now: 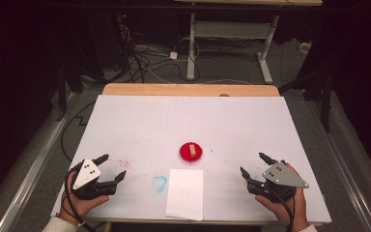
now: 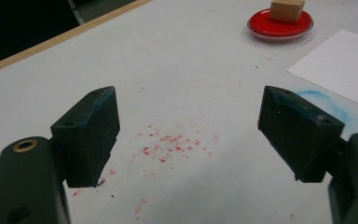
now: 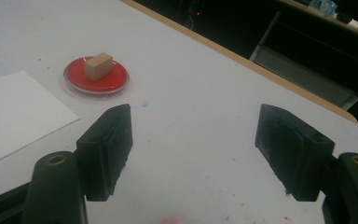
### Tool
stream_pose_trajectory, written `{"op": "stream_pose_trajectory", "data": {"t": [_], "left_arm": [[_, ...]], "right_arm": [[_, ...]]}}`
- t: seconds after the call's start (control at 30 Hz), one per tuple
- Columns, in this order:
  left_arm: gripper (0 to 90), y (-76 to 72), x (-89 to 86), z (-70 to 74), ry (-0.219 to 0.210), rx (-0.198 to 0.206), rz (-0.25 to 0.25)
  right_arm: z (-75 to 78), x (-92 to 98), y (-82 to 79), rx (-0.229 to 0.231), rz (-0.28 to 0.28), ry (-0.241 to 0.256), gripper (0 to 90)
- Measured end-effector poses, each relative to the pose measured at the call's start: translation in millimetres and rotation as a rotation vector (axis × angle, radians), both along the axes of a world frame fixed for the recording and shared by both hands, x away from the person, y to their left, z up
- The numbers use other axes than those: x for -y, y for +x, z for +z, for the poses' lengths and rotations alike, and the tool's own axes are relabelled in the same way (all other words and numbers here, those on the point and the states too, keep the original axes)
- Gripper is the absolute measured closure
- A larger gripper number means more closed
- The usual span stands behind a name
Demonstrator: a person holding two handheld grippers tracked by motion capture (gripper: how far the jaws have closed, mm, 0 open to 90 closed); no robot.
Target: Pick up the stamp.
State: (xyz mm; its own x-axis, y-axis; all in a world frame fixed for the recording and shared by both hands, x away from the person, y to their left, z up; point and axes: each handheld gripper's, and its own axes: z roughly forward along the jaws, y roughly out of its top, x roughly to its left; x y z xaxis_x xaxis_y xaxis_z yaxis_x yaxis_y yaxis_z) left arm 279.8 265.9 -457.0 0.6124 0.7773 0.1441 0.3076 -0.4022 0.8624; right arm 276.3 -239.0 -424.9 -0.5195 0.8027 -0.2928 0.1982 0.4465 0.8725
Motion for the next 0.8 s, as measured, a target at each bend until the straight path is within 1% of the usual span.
{"op": "stream_pose_trajectory", "data": {"t": [0.07,0.17,0.27,0.3,0.33,0.37,0.4,0.53,0.57,0.67,0.73,0.8], "left_arm": [[20.1,3.1,0.2,-1.9,0.000,-0.010,-0.002],[20.0,5.5,3.7,-5.2,0.019,-0.024,-0.010],[20.0,6.1,4.1,-6.8,0.026,-0.038,-0.018],[20.0,6.1,3.8,-7.2,0.024,-0.040,-0.019],[20.0,5.4,2.8,-8.1,0.021,-0.043,-0.018],[20.0,5.4,2.8,-8.1,0.021,-0.043,-0.018],[20.0,5.0,2.0,-8.4,0.026,-0.044,-0.020],[20.0,3.6,0.6,-8.1,0.017,-0.053,-0.011],[20.0,2.8,1.2,-8.7,0.030,-0.056,-0.008],[20.0,2.2,1.7,-9.6,0.039,-0.063,-0.003],[20.0,1.9,1.6,-9.3,0.039,-0.062,-0.001],[20.1,1.6,1.3,-9.3,0.038,-0.062,0.001]], "right_arm": [[-1.5,1.0,0.7,-0.014,0.000,-0.001,27.5],[-2.5,1.6,1.5,-0.021,-0.004,-0.001,27.0],[-2.2,0.3,3.7,-0.025,-0.004,0.001,26.7],[-2.2,0.3,3.7,-0.025,-0.004,0.001,26.7],[-3.3,-0.8,5.5,-0.039,0.002,0.000,26.6],[-3.6,-1.2,6.1,-0.041,0.004,-0.006,26.4],[-3.6,-1.6,6.7,-0.045,0.005,-0.006,26.2],[-3.0,-4.1,10.9,-0.070,0.007,-0.001,24.9],[-2.4,-5.2,12.8,-0.079,0.011,-0.003,24.8],[2.5,-9.8,19.6,-0.088,0.015,0.007,24.4],[7.5,-13.7,24.5,-0.097,0.016,0.022,24.8],[9.8,-16.2,27.1,-0.104,0.013,0.024,24.8]]}}
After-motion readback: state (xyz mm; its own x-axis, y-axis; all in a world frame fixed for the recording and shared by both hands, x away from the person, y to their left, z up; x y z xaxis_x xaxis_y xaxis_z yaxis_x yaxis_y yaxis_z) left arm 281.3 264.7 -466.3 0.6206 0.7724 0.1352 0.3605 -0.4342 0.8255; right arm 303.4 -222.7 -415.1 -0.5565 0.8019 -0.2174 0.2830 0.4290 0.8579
